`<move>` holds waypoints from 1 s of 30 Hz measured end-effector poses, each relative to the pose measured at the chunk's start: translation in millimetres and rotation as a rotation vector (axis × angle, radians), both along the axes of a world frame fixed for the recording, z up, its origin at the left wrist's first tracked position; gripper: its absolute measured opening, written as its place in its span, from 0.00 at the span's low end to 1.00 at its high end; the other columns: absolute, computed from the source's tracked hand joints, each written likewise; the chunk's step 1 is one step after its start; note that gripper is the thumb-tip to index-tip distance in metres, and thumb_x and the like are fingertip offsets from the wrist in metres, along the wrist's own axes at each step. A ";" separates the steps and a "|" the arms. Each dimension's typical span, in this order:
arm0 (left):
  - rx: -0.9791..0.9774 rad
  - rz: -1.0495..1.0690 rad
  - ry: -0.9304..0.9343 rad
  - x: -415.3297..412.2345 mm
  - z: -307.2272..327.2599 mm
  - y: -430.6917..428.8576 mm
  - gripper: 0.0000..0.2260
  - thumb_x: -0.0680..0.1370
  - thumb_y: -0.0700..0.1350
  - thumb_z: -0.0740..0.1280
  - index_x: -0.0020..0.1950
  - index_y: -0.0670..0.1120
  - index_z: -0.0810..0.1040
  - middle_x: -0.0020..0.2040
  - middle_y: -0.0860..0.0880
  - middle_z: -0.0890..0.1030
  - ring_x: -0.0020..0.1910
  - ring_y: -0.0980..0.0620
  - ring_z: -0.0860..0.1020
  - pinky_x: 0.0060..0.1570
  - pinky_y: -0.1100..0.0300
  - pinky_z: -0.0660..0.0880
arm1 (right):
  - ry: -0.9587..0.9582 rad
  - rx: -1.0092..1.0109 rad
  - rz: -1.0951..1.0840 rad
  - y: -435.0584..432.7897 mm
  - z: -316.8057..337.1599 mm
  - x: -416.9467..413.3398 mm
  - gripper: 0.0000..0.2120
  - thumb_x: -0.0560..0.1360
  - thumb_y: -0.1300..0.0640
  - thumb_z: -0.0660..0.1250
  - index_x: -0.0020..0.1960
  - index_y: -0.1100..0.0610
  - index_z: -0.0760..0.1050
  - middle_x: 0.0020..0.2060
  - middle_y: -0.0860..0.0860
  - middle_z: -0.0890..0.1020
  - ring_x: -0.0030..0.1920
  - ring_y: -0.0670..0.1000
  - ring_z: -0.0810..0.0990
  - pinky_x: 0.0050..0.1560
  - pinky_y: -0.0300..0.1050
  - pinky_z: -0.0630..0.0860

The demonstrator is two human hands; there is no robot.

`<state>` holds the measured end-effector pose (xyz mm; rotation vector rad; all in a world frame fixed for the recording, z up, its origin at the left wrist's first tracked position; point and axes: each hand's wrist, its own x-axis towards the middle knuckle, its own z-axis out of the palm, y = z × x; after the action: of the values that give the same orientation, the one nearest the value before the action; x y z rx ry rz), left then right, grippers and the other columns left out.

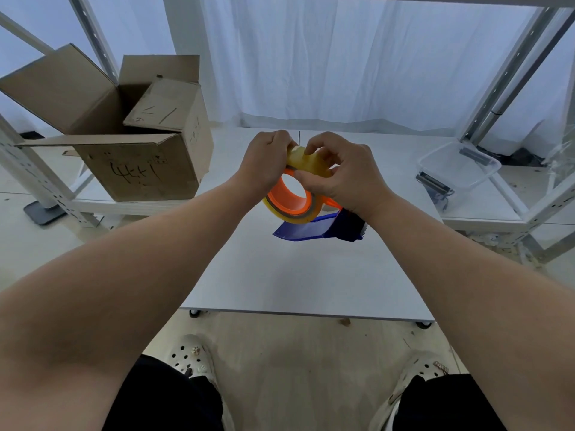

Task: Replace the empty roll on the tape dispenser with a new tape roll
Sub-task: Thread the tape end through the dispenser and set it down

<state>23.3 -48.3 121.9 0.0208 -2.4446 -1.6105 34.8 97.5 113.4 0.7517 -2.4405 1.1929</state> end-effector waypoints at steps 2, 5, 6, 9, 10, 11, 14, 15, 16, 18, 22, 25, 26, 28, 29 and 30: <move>0.018 -0.005 -0.016 -0.3 0.3 0.3 0.16 0.79 0.42 0.52 0.46 0.36 0.78 0.42 0.41 0.76 0.42 0.45 0.75 0.49 0.49 0.75 | 0.004 -0.008 0.000 -0.7 -0.3 0.3 0.16 0.67 0.48 0.75 0.49 0.53 0.75 0.42 0.53 0.81 0.42 0.54 0.79 0.44 0.49 0.80; 0.073 0.006 -0.043 2.2 1.5 1.4 0.14 0.79 0.42 0.53 0.43 0.37 0.76 0.40 0.43 0.75 0.38 0.49 0.74 0.42 0.56 0.74 | 0.005 0.005 -0.006 -0.2 -1.5 0.1 0.16 0.67 0.48 0.75 0.49 0.53 0.74 0.42 0.52 0.81 0.42 0.54 0.78 0.43 0.46 0.79; 0.062 0.003 -0.036 2.3 1.0 2.1 0.15 0.79 0.42 0.53 0.44 0.36 0.77 0.40 0.42 0.76 0.40 0.47 0.74 0.44 0.54 0.73 | 0.003 0.005 -0.007 -0.1 -2.0 -0.4 0.15 0.66 0.49 0.75 0.47 0.54 0.74 0.40 0.52 0.81 0.41 0.53 0.78 0.41 0.45 0.78; 0.043 0.006 -0.014 0.6 0.1 0.3 0.16 0.78 0.42 0.52 0.44 0.36 0.78 0.38 0.42 0.76 0.41 0.46 0.74 0.45 0.51 0.72 | 0.030 0.003 0.004 -0.1 -4.0 -2.6 0.17 0.66 0.51 0.75 0.32 0.55 0.68 0.28 0.50 0.72 0.31 0.48 0.69 0.34 0.42 0.68; 0.044 0.007 -0.008 -0.3 0.6 -0.3 0.16 0.78 0.42 0.53 0.43 0.37 0.77 0.37 0.43 0.76 0.40 0.46 0.74 0.44 0.51 0.72 | 0.046 0.001 0.009 -0.2 -4.5 -3.1 0.21 0.66 0.52 0.75 0.29 0.55 0.63 0.26 0.48 0.68 0.29 0.47 0.65 0.33 0.41 0.64; 0.037 0.007 0.003 -1.6 0.3 -0.5 0.15 0.78 0.42 0.53 0.42 0.38 0.77 0.37 0.44 0.76 0.40 0.46 0.74 0.44 0.51 0.72 | 0.049 -0.002 0.002 0.1 -4.8 -3.5 0.22 0.66 0.52 0.75 0.28 0.56 0.61 0.25 0.48 0.66 0.29 0.47 0.64 0.33 0.42 0.63; 0.021 0.001 0.007 -2.6 -0.5 0.2 0.16 0.78 0.42 0.53 0.43 0.37 0.78 0.37 0.43 0.77 0.40 0.46 0.74 0.44 0.51 0.71 | -0.015 -0.025 -0.003 1.2 -3.7 -2.3 0.15 0.66 0.51 0.75 0.41 0.57 0.71 0.33 0.52 0.76 0.35 0.51 0.74 0.36 0.45 0.73; 0.022 -0.001 0.007 -2.7 -1.0 -0.1 0.16 0.78 0.42 0.53 0.42 0.37 0.78 0.37 0.43 0.76 0.40 0.46 0.74 0.44 0.52 0.71 | -0.034 -0.025 0.003 1.4 -2.3 -0.5 0.16 0.66 0.50 0.75 0.48 0.55 0.74 0.38 0.51 0.79 0.39 0.51 0.77 0.40 0.44 0.76; 0.025 -0.005 0.005 -2.8 -1.8 -0.1 0.15 0.78 0.42 0.53 0.42 0.38 0.77 0.36 0.44 0.76 0.39 0.46 0.73 0.43 0.52 0.70 | -0.033 -0.017 0.007 2.0 -1.7 0.3 0.18 0.66 0.50 0.75 0.52 0.53 0.75 0.42 0.50 0.80 0.42 0.51 0.78 0.43 0.44 0.78; 0.018 -0.009 0.001 -3.0 -2.5 0.6 0.15 0.78 0.42 0.53 0.42 0.38 0.77 0.35 0.45 0.75 0.40 0.46 0.73 0.44 0.52 0.70 | -0.013 0.001 0.008 2.6 -1.6 0.5 0.18 0.67 0.49 0.75 0.54 0.52 0.76 0.45 0.49 0.80 0.45 0.51 0.78 0.46 0.45 0.79; 0.014 -0.003 0.009 -3.0 -0.9 1.4 0.15 0.79 0.42 0.53 0.42 0.39 0.77 0.35 0.46 0.75 0.40 0.48 0.73 0.44 0.53 0.70 | -0.007 -0.021 -0.007 2.1 -2.4 0.2 0.17 0.66 0.49 0.75 0.50 0.53 0.74 0.42 0.50 0.80 0.43 0.53 0.79 0.43 0.45 0.79; 0.008 -0.003 0.014 -2.9 -1.5 1.6 0.15 0.79 0.42 0.53 0.42 0.39 0.77 0.35 0.46 0.75 0.39 0.48 0.73 0.43 0.54 0.70 | -0.013 -0.016 -0.016 1.9 -0.9 0.8 0.17 0.66 0.48 0.75 0.49 0.53 0.74 0.42 0.50 0.80 0.43 0.53 0.79 0.43 0.45 0.79; 0.004 -0.002 0.015 -2.6 -1.8 1.6 0.16 0.79 0.42 0.53 0.41 0.39 0.77 0.34 0.46 0.75 0.39 0.48 0.73 0.43 0.54 0.70 | -0.014 -0.011 -0.017 1.8 -0.4 0.7 0.17 0.66 0.48 0.75 0.49 0.53 0.74 0.42 0.50 0.81 0.43 0.53 0.79 0.44 0.46 0.79; -0.001 0.001 0.017 -2.3 -2.2 1.7 0.15 0.79 0.42 0.52 0.41 0.39 0.76 0.33 0.47 0.74 0.38 0.49 0.72 0.42 0.55 0.70 | -0.015 0.000 -0.024 2.0 0.5 -0.1 0.17 0.66 0.48 0.75 0.49 0.53 0.74 0.42 0.50 0.81 0.43 0.53 0.79 0.45 0.47 0.80; -0.003 0.002 0.016 -2.6 -2.7 1.6 0.15 0.79 0.43 0.52 0.40 0.39 0.76 0.33 0.47 0.74 0.37 0.49 0.72 0.42 0.55 0.70 | -0.016 0.003 -0.024 1.9 1.0 -0.5 0.16 0.66 0.47 0.75 0.48 0.53 0.74 0.42 0.50 0.81 0.43 0.53 0.80 0.45 0.47 0.80; -0.007 0.002 0.014 -2.9 -3.2 1.5 0.16 0.79 0.43 0.52 0.40 0.40 0.76 0.33 0.47 0.74 0.38 0.49 0.72 0.42 0.55 0.70 | -0.016 0.008 -0.025 1.6 0.9 -1.0 0.16 0.66 0.47 0.75 0.48 0.53 0.74 0.42 0.50 0.81 0.43 0.54 0.80 0.45 0.47 0.80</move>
<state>20.5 -46.8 118.7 0.0109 -2.4391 -1.5961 33.8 99.1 114.3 0.7149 -2.4617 1.1853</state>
